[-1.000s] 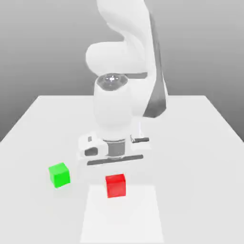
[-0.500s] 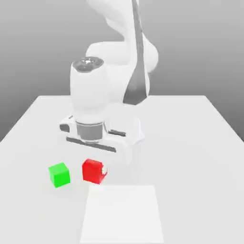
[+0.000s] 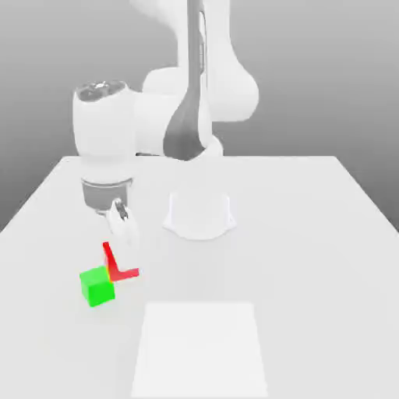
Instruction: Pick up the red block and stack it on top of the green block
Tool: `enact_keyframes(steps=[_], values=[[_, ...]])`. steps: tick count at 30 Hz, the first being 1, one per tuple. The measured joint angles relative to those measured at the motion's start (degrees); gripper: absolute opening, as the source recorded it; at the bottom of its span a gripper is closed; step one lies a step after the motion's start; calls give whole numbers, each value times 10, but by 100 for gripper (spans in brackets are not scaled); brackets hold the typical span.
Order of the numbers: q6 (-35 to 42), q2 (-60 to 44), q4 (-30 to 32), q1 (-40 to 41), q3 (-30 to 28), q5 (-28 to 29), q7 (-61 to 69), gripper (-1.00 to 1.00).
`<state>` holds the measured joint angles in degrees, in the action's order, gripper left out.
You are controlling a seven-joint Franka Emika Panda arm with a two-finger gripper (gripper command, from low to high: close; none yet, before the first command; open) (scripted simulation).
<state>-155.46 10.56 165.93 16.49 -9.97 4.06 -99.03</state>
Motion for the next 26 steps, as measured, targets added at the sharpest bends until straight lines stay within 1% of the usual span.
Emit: enact_keyframes(steps=[15,18,23,24,26], values=[[17,39,22,124,10,8,-336,-100],[-23,-3,20,119,5,-7,-340,-100],[-114,-97,17,108,3,-44,-316,-100],[-127,-110,17,107,5,-50,-313,100],[-127,-110,17,104,5,-50,-313,100]])
